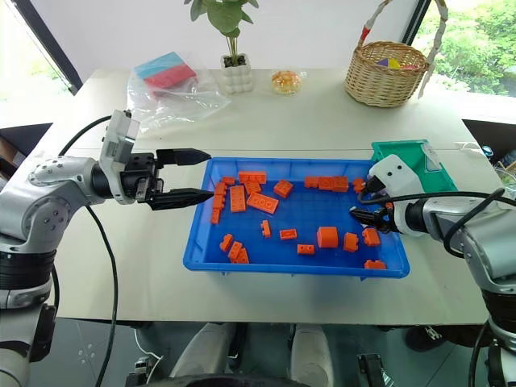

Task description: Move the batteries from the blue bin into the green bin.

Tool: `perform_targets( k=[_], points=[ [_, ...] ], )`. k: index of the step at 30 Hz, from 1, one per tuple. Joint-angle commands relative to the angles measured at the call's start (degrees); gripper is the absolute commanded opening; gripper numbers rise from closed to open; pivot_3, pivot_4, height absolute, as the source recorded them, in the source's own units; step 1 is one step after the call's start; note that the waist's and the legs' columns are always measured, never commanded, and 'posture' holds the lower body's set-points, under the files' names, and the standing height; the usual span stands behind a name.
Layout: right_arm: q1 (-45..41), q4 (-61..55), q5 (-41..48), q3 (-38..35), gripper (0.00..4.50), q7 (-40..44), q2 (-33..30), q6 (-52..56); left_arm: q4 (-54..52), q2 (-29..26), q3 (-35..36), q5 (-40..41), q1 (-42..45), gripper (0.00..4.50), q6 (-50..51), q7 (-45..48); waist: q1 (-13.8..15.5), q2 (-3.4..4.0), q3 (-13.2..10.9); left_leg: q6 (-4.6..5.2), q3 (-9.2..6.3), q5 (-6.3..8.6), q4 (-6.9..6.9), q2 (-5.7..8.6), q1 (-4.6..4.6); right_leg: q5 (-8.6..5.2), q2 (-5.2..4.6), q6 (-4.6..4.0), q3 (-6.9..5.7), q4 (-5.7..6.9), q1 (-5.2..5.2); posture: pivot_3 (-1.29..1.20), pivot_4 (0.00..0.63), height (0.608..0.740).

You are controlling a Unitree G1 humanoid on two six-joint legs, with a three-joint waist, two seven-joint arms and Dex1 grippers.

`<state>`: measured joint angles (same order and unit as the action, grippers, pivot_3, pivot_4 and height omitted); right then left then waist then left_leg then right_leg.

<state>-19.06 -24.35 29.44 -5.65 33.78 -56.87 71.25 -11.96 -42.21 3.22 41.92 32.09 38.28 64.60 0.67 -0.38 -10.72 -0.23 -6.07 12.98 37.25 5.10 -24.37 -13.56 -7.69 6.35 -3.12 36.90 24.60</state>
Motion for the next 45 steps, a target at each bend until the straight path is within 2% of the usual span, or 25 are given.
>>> perform_targets(
  k=[1, 10, 20, 23, 27, 33, 38, 41, 45],
  points=[
    [0.11, 1.2, -1.73, 2.04, 3.02, -0.77, 1.28, -1.79, -1.81, -0.78, 2.15, 0.89, 0.17, 4.5, 0.0, -0.5, -0.01, -0.01, 0.0, 0.0, 0.0, 0.0, 0.0, 0.0, 0.0, 0.0, 0.0, 0.0, 0.0, 0.0, 0.0, 0.0, 0.15, 0.702],
    [-3.19, 2.75, -6.98, 11.09, 3.02, -2.11, 2.86, -4.32, -2.15, -0.91, 2.62, 1.33, 0.37, 4.5, 0.35, -1.36, 0.03, -0.03, -0.01, 0.0, 0.0, 0.0, 0.05, 0.01, 0.0, 0.0, 0.0, 0.0, 0.0, 0.0, -0.02, 0.0, 0.15, 0.702],
    [-3.21, 1.19, -8.53, 12.76, 3.02, -1.52, 3.24, -3.26, -2.39, -0.81, 2.79, 1.81, -0.23, 4.5, 0.03, -2.3, -0.06, -0.03, -0.01, 0.0, -0.01, 0.0, 0.04, 0.0, 0.01, 0.0, 0.02, 0.0, 0.0, 0.02, -0.02, 0.0, 0.15, 0.702],
    [-3.1, 1.21, -8.9, 12.16, 2.18, -1.48, 3.14, -2.98, -1.97, -0.76, 2.74, 1.78, -0.05, 4.5, -0.2, -2.36, -0.05, -0.03, -0.01, 0.0, -0.01, 0.0, 0.04, 0.0, 0.01, 0.0, 0.02, 0.0, 0.0, 0.01, -0.02, 0.0, 0.15, 0.702],
    [-2.91, 0.7, -8.97, 11.3, 0.24, -1.04, 2.66, -2.77, -1.83, -0.74, 2.64, 1.69, 0.04, 4.5, -0.38, -2.25, -0.04, -0.03, -0.01, 0.0, -0.01, 0.0, 0.05, 0.0, 0.01, 0.0, 0.02, 0.0, 0.0, 0.02, -0.02, 0.0, 0.15, 0.702],
    [-6.65, -0.02, -5.64, 6.22, 0.24, -0.57, 5.07, 1.39, -0.99, -0.53, 2.15, 1.42, 0.58, 4.5, -0.71, -1.73, -0.11, -0.02, -0.02, 0.0, -0.01, 0.0, 0.05, 0.0, 0.01, 0.0, 0.02, 0.0, 0.0, 0.02, -0.02, 0.0, 0.15, 0.702],
    [-20.48, 7.56, -2.79, -5.54, 0.24, -2.44, 8.26, 6.96, -0.14, -0.42, 1.8, 1.14, 0.98, 4.5, -0.99, -1.17, -0.41, 0.01, -0.04, 0.0, 0.0, 0.0, 0.06, 0.0, 0.02, 0.01, 0.03, 0.0, 0.0, 0.06, 0.0, 0.0, 0.15, 0.702],
    [-25.9, 15.18, -5.9, -7.39, 0.24, -2.96, 2.77, 4.39, 0.31, -0.42, 1.58, 0.93, 1.05, 4.5, -1.16, -0.55, 0.14, -0.02, -0.05, 0.0, 0.0, 0.0, 0.06, 0.01, 0.02, 0.01, 0.03, 0.0, -0.01, 0.06, 0.01, 0.0, 0.15, 0.702],
    [-23.15, 22.25, -9.73, -5.3, 0.24, 0.05, -5.78, -3.76, 1.23, -0.38, 1.26, 0.57, 1.51, 4.5, -1.43, 0.23, 0.77, -0.12, -0.07, 0.03, -0.02, 0.03, -0.03, 0.05, -0.04, 0.0, -0.01, 0.01, -0.11, -0.11, -0.05, 0.0, 0.15, 0.702]
  ],
)
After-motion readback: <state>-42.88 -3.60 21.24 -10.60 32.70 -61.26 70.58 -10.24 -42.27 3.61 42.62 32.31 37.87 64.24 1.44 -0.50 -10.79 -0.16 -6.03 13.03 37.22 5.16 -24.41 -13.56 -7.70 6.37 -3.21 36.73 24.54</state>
